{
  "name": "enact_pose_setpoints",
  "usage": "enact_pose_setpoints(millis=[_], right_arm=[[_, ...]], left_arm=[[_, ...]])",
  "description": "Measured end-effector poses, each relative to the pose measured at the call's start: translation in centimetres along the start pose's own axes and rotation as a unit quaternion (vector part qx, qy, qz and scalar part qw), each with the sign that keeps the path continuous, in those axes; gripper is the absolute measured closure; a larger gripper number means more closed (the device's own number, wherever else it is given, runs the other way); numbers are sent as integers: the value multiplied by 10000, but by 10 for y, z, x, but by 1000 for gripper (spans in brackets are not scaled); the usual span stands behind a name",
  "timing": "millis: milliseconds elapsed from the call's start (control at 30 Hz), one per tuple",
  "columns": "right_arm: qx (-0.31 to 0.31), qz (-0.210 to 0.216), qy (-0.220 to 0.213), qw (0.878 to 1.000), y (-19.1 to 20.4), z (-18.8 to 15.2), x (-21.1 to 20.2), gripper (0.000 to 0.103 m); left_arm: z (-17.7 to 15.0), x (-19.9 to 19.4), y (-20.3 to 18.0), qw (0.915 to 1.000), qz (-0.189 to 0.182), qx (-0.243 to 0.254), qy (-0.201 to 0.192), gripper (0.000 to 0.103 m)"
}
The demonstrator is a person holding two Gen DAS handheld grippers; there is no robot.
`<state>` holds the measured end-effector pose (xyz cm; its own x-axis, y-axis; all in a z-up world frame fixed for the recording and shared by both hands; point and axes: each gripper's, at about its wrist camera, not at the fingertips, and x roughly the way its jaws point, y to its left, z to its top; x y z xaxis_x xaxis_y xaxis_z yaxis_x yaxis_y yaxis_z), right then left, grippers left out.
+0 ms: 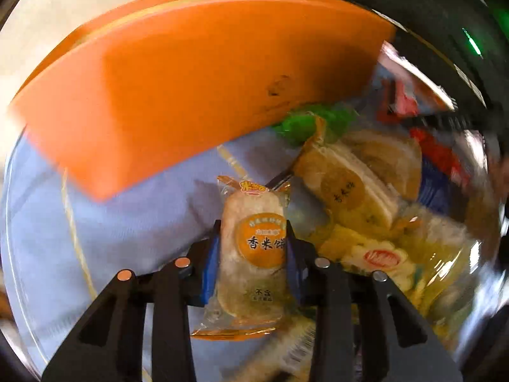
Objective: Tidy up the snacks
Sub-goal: 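Grasp the orange-labelled rice cracker with left tool while right tool grasps a red packet, then carry the rice cracker and red packet over the box and release both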
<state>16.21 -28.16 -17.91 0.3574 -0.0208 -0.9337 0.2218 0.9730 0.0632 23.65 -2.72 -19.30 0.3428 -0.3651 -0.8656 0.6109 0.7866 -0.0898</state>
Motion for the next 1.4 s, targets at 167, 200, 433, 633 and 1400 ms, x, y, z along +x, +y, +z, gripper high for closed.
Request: enact_pose_setpoints(millis=[167,200,433,633,1400], right_arm=[[17,349,-418,9985,-3,-11,-42,96],[23,368,-495,9981,-3,-13,-48,97],[221,572,-349,9975,-22,0,-35,90],[412,251,-109,9988,-22,-1,3,7],[-923,79,-124,9956,27,28,36,61]], left_arm=[[-15,-36,5,9905,60,-1235,-608,68],[-16,-42,5,9873,52,-1421,-705,68],[-28,-78,8,9706,-186,-2115,-1130,68],[-35,-97,16,9696,-72,-2234,-995,68],[-46,-114,41,9533,-9,-2902,-841,68]])
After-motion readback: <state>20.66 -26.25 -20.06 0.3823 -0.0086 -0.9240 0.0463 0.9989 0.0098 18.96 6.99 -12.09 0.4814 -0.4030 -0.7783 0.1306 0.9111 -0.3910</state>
